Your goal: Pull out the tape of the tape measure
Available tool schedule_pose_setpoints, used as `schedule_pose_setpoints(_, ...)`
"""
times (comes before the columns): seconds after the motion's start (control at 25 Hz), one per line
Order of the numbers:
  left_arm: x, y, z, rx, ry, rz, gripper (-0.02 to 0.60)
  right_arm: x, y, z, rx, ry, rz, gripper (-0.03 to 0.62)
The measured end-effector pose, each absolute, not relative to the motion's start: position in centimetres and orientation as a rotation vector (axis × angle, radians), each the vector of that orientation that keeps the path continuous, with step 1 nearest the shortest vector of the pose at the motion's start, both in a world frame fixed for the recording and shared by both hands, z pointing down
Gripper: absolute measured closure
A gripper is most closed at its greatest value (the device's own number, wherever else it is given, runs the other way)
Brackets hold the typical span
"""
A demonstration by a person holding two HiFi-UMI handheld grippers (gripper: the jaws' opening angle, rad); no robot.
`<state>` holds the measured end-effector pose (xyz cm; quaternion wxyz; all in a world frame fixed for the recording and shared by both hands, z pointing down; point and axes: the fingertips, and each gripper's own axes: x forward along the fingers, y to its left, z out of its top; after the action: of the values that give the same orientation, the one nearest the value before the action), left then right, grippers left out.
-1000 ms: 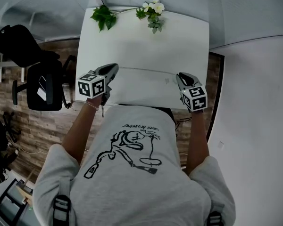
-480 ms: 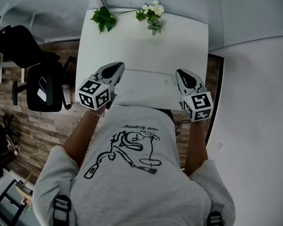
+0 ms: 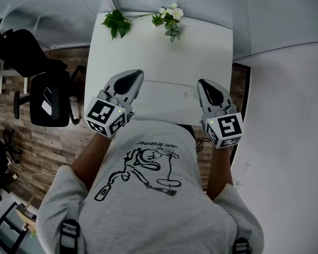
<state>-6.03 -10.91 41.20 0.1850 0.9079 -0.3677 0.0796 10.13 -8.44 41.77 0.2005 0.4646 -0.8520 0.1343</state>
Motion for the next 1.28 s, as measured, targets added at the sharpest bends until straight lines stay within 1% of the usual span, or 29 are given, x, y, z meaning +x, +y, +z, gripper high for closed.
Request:
schedule_pose_setpoints(0.68, -4.5, -8.9, 33.0, 2.716, -1.082, 0.102, 0.561, 8.5, -7.1, 35.1, 1.337, -2.448, 0.247, 0.583)
schedule_pose_setpoints(0.92, -4.4, -8.7, 32.2, 2.715, -1.088, 0.066, 0.561, 7.6, -6.9, 33.9, 1.341, -2.471, 0.224, 0.583)
schedule_pose_setpoints(1.28, -4.7, -8.5, 31.4, 2.768, -1.151, 0.089, 0.561, 6.3, -6.9, 32.8, 1.336, -2.488, 0.207, 0.583)
